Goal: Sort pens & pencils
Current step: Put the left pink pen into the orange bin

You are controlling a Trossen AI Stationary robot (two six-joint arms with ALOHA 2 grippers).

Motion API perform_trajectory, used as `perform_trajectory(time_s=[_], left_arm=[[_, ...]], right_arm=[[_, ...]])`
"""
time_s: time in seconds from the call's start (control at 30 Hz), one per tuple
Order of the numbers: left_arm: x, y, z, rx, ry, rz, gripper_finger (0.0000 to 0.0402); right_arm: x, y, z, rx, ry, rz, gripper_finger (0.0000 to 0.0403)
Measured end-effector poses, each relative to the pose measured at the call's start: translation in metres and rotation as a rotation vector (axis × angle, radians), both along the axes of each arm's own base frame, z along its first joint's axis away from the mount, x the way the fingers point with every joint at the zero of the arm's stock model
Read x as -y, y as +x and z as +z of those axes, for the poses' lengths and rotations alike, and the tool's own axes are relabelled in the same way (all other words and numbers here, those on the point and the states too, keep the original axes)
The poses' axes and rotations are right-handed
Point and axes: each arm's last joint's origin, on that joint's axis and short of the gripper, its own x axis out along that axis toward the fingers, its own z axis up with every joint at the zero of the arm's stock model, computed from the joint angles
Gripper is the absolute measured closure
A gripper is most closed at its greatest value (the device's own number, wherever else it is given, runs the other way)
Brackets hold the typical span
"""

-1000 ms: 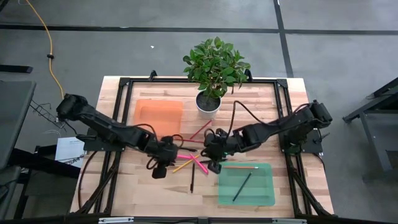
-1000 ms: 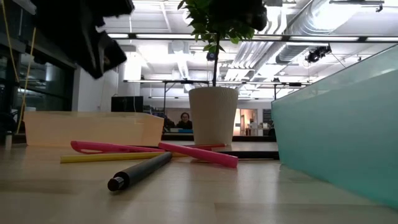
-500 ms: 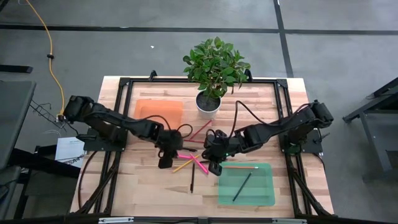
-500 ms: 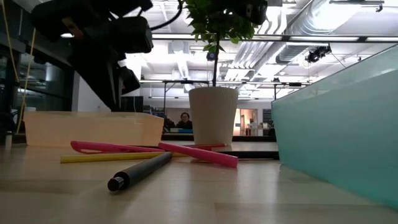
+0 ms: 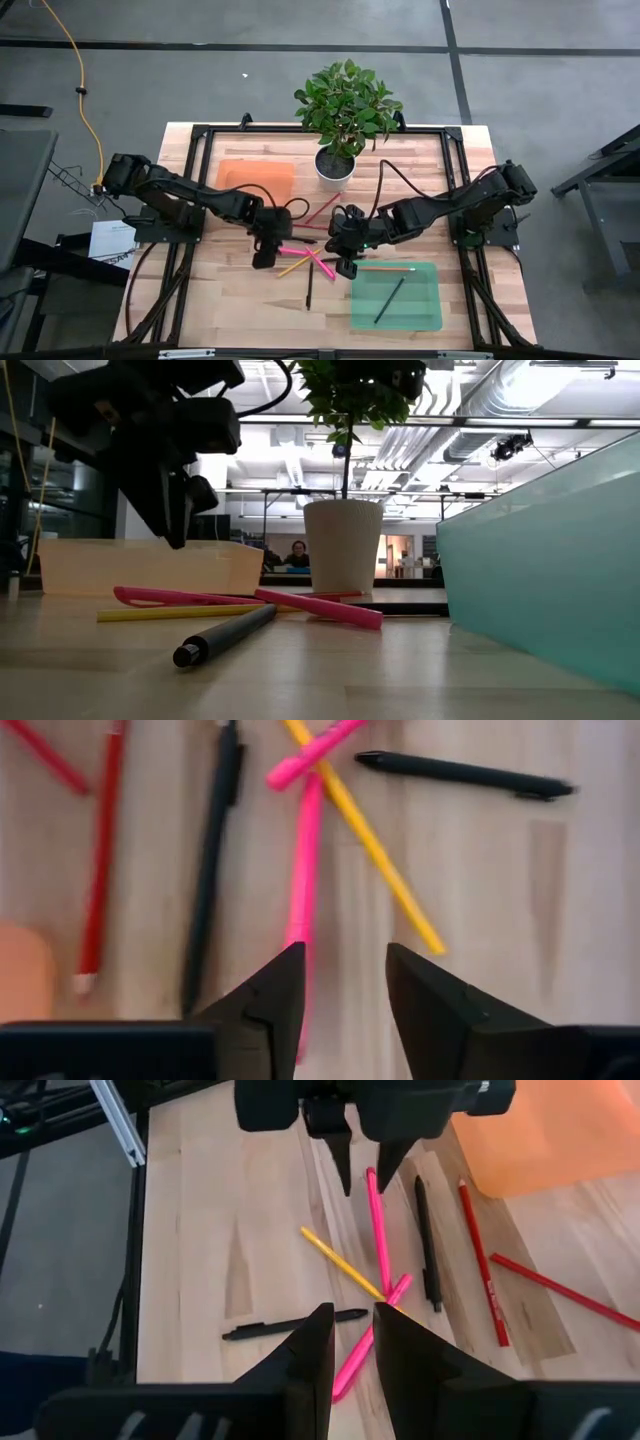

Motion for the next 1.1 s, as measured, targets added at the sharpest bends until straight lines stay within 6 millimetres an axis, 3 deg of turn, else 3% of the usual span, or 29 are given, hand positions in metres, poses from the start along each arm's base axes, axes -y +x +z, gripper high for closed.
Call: perform_trajectory(time_s=[0.23,0.47,0.67,0.87,1.1], left_arm=[[-0.001,0.001,-0.002,-0.001,0.099,0.006,0.0268],[0.017,0.004,-0.01,-0.049,0.139,-0.075,0.0289],[0.024,0.022,0.0,-0.082,0.185,-0.187,0.0317],[0.026,0.038,0.001,-0.173,0.192,-0.266,0.0313],[0.027,0.043,-0.017,-0.279,0.173,-0.275,0.0273]], right_arm=[[0.002,0.001,0.0,-0.002,-0.013,0.004,0.0339],[0.007,0.001,-0.001,-0.008,-0.02,-0.002,0.0339],[0.009,0.002,-0.001,-0.009,-0.034,0.006,0.0339],[0.009,0.001,-0.001,-0.016,-0.036,0.005,0.0339],[0.015,-0.019,0.031,0.093,-0.094,-0.046,0.0339]])
